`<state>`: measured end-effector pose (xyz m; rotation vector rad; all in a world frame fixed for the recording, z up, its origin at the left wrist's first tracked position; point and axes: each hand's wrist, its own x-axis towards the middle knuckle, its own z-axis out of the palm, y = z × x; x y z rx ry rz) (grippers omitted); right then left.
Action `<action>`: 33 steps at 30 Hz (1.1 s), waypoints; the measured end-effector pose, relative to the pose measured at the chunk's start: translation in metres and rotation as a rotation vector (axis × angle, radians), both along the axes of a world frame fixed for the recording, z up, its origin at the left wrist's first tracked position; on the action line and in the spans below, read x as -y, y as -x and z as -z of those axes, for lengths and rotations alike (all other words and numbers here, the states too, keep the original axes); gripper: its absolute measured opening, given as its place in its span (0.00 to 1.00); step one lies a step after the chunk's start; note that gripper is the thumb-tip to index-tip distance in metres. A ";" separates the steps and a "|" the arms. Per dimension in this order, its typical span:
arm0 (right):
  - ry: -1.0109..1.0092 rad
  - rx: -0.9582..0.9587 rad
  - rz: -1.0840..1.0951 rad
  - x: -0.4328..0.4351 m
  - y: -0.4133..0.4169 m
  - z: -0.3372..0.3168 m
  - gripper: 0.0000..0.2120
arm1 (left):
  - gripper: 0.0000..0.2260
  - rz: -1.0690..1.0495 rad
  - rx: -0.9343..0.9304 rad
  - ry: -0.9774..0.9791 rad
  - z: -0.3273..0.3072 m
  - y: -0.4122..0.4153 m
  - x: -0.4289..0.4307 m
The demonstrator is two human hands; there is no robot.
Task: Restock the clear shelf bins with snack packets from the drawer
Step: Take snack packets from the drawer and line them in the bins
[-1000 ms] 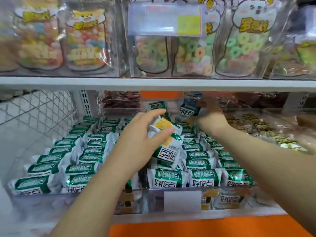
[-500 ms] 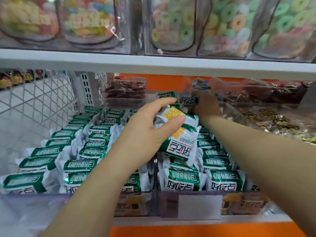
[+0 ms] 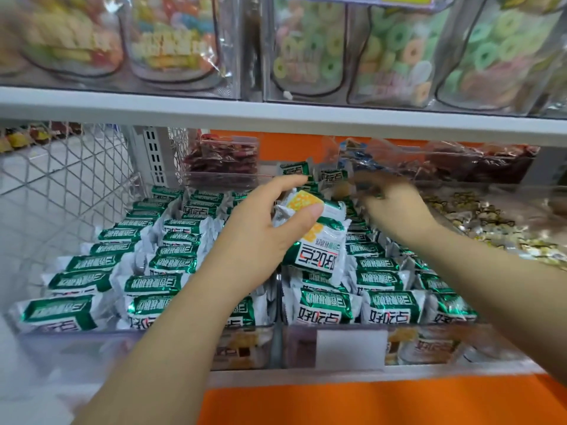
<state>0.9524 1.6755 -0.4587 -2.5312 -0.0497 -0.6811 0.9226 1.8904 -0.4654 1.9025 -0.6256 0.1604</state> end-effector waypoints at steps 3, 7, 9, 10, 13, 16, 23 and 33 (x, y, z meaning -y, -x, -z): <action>-0.284 0.141 -0.051 -0.009 0.050 -0.002 0.09 | 0.19 -0.030 0.019 0.033 -0.001 0.004 0.001; -0.556 -0.134 -0.255 -0.022 0.090 -0.003 0.17 | 0.18 -0.062 0.030 0.120 -0.005 0.011 0.010; -0.570 -0.254 -0.296 -0.027 0.093 -0.001 0.26 | 0.15 -0.066 0.024 0.149 -0.007 0.016 0.016; -0.593 -0.278 -0.315 -0.029 0.093 -0.001 0.27 | 0.13 -0.073 0.024 0.158 -0.007 0.018 0.018; -0.711 -0.268 -0.322 -0.031 0.093 0.000 0.24 | 0.11 -0.089 0.005 0.208 -0.008 0.022 0.021; -0.758 -0.299 -0.299 -0.029 0.095 0.002 0.24 | 0.11 -0.095 -0.069 0.235 -0.008 0.022 0.023; -1.043 -0.440 -0.399 -0.028 0.098 0.010 0.17 | 0.12 -0.153 -0.171 0.372 -0.010 0.018 0.031; -0.412 0.053 0.114 0.020 0.033 -0.001 0.17 | 0.16 -0.190 -0.217 0.380 -0.012 0.007 0.014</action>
